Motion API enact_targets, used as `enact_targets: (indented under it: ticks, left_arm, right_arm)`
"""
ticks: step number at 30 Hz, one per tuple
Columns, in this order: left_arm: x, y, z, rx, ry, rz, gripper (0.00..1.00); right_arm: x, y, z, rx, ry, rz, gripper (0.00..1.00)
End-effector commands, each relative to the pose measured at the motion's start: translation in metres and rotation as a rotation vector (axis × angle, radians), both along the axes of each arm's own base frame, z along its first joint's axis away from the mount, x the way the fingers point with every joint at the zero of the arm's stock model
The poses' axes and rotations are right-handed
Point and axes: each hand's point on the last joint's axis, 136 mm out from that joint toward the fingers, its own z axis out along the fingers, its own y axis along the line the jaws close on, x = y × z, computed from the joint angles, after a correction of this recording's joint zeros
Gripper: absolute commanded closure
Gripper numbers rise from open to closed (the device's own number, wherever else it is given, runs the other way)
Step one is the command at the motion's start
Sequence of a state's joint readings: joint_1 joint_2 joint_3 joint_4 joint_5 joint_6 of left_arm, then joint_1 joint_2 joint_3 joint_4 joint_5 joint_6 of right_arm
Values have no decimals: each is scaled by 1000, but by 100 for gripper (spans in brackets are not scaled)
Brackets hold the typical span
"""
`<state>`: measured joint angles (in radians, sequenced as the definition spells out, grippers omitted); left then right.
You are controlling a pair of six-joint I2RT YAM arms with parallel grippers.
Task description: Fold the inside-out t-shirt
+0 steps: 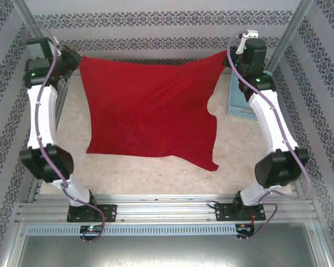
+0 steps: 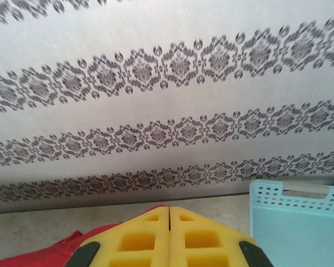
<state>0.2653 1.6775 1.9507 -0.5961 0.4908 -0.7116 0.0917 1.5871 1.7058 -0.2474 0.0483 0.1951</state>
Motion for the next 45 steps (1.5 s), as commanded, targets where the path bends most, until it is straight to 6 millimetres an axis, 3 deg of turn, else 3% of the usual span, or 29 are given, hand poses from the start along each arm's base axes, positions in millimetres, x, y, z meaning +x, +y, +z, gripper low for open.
enact_targets:
  ticks: [1, 7, 12, 17, 20, 23, 28, 31, 34, 38, 45]
  left_arm:
    - [-33, 13, 30, 53, -76, 63, 100]
    - [-111, -1, 92, 96, -250, 92, 100]
    - [-192, -12, 149, 189, -409, 175, 100]
    - [-257, -25, 194, 253, -550, 235, 100]
    - [-278, -30, 207, 276, -586, 248, 100]
    - [-279, -29, 209, 294, -582, 254, 100]
    - [-239, -18, 180, 299, -477, 223, 100]
    - [-202, -8, 149, 296, -387, 192, 100]
    - [-160, -1, 107, 273, -283, 140, 100]
    - [-103, 11, 36, 226, -151, 90, 100]
    - [-17, 26, -102, 193, 118, 52, 100]
  right_arm:
    - [-38, -12, 47, 32, -144, -50, 100]
    - [-120, -20, 109, 64, -301, -51, 100]
    - [-197, -20, 169, 80, -449, -9, 100]
    - [-266, -19, 214, 97, -574, 37, 100]
    - [-297, -21, 236, 92, -632, 40, 100]
    - [-312, -24, 255, 75, -671, 28, 100]
    - [-293, -28, 270, 37, -663, -10, 100]
    - [-263, -26, 266, 11, -623, -16, 100]
    - [-220, -21, 247, -2, -548, -9, 100]
    - [-144, -6, 198, -8, -409, 21, 100]
    - [-8, 57, 89, -124, -174, 78, 100]
